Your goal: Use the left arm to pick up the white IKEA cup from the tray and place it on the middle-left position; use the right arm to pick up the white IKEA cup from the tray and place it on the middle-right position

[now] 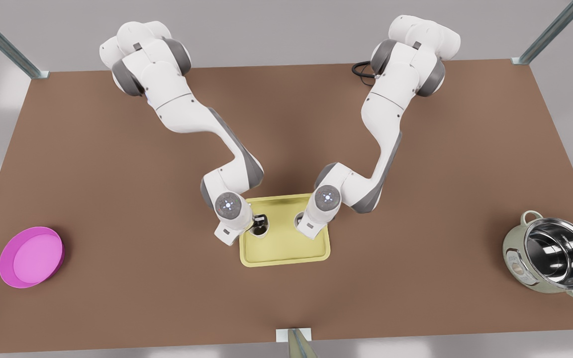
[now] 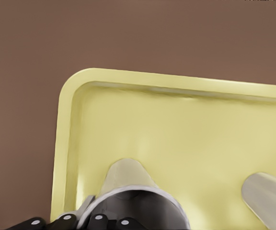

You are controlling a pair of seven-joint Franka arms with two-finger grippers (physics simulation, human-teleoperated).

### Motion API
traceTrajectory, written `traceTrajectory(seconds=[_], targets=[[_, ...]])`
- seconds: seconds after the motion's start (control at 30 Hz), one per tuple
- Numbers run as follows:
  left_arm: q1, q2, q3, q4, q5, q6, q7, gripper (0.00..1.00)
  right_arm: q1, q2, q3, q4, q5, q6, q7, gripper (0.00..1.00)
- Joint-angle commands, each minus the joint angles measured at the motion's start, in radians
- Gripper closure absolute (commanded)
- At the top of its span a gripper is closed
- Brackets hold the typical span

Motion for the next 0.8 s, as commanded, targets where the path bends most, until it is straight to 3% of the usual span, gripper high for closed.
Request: traceTrajectory(seconds=[0.0, 0.07, 0.1, 0.17, 0.2, 0.33, 0.43, 0.63, 0.67, 0.7, 0.73, 0.77], targets=[[0.000, -0.003, 0.000, 0.001, -0.012, -0.005, -0.069, 0.83, 0.000, 0.005, 0.000, 0.000, 0.003, 0.009, 0.075, 0.16], [0.005, -0.016, 0.014, 0.011, 0.000, -0.055, -0.066, 0.86, -0.002, 0.008, 0.000, 0.002, 0.003, 0.009, 0.026, 0.28], [0.012, -0.026, 0.033, 0.011, 0.000, -0.067, -0.065, 0.86, -0.005, 0.009, 0.000, 0.002, 0.003, 0.009, 0.012, 0.41], [0.100, -0.074, 0.039, 0.016, 0.002, -0.106, -0.045, 0.86, -0.020, 0.009, 0.017, 0.003, 0.004, 0.002, 0.009, 0.86], [0.161, -0.115, 0.037, 0.016, 0.000, -0.153, -0.023, 0.86, -0.031, 0.009, 0.040, 0.003, 0.004, -0.006, 0.007, 1.00], [0.399, -0.135, 0.040, 0.014, 0.002, -0.157, 0.332, 0.86, -0.037, 0.005, 0.060, 0.006, 0.046, -0.012, 0.012, 1.00], [0.453, -0.109, 0.040, 0.004, -0.009, -0.135, 0.650, 0.86, -0.063, -0.047, 0.054, 0.017, 0.044, -0.124, 0.006, 1.00], [0.427, -0.031, 0.033, 0.005, -0.001, 0.041, 0.643, 0.86, -0.255, -0.187, 0.056, 0.019, 0.040, -0.368, -0.239, 1.00], [0.428, -0.031, 0.033, 0.005, -0.005, 0.041, 0.643, 0.80, -0.292, -0.189, 0.056, 0.019, 0.040, -0.386, -0.299, 1.00], [0.428, -0.026, 0.033, 0.004, -0.006, 0.061, 0.653, 0.53, -0.331, -0.189, 0.054, 0.019, 0.034, -0.388, -0.368, 1.00], [0.428, -0.025, 0.031, 0.004, -0.008, 0.070, 0.655, 0.03, -0.376, -0.189, 0.054, 0.019, 0.032, -0.388, -0.440, 1.00], [0.428, -0.025, 0.031, 0.004, -0.009, 0.070, 0.655, 0.00, -0.408, -0.186, 0.054, 0.019, 0.029, -0.388, -0.494, 1.00]])
